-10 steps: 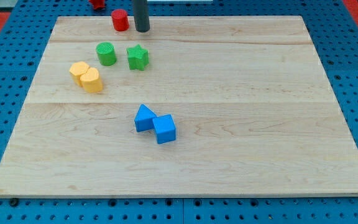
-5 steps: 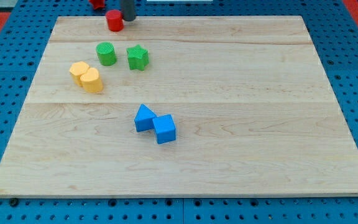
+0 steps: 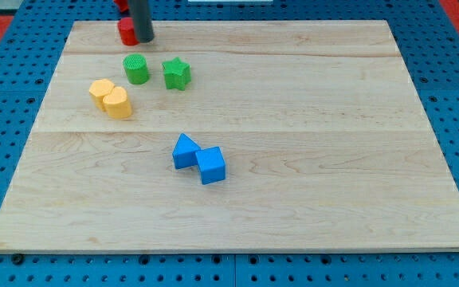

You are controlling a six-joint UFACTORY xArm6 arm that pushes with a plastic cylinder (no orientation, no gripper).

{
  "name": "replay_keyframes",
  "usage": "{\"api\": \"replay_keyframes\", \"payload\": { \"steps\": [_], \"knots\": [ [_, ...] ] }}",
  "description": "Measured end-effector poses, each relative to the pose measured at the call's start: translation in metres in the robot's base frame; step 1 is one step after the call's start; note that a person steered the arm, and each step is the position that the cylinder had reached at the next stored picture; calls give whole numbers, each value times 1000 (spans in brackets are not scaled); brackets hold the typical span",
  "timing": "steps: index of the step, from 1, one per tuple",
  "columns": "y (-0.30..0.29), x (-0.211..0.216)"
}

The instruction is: Push red circle towards top left of the board

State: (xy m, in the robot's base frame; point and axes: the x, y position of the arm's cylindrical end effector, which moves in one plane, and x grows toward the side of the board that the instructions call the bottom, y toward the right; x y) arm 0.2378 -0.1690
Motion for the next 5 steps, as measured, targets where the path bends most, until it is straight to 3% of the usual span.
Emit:
{"api": "replay_keyframes", "payload": {
  "steps": [1, 5],
  "knots": [
    [-25, -5],
    [-28, -9]
  ]
}}
